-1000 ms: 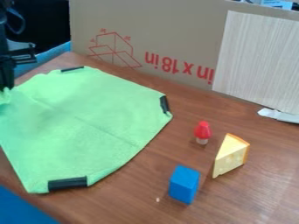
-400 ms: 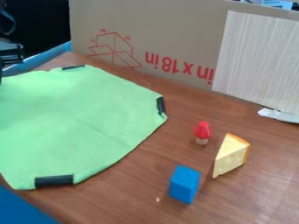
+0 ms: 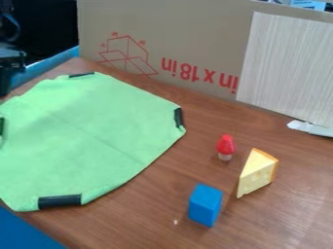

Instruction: Unfold the cloth from top right to bottom left

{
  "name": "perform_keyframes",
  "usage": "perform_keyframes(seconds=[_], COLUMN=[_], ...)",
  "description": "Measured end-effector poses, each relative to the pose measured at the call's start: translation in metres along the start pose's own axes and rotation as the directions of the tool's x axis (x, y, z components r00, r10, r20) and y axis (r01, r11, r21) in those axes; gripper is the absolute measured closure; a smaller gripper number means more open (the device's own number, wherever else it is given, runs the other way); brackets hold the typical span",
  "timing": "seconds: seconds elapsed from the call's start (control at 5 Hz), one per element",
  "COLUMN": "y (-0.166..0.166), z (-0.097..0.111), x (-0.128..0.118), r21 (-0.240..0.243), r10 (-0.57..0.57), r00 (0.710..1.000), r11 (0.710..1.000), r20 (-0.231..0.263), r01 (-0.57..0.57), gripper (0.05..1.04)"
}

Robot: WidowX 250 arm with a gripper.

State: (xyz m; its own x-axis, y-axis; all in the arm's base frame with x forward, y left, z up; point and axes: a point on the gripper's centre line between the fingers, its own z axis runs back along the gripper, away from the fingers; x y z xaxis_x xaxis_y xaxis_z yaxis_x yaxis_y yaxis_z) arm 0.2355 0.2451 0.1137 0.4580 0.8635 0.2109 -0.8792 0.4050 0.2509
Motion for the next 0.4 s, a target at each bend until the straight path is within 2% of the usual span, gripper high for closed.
perform_keyframes(seconds=[0.2, 0.4], y=[-0.003, -0.019], z=[0.002, 0.023], x=[-0.006, -0.021], r21=[0.04, 0.012], r10=[0.021, -0.021], r00=[1.0, 0.999], r11=[0.999, 1.0], r20=[0.002, 0.041], r01=[-0.021, 0.02], gripper=[0.093, 0.083])
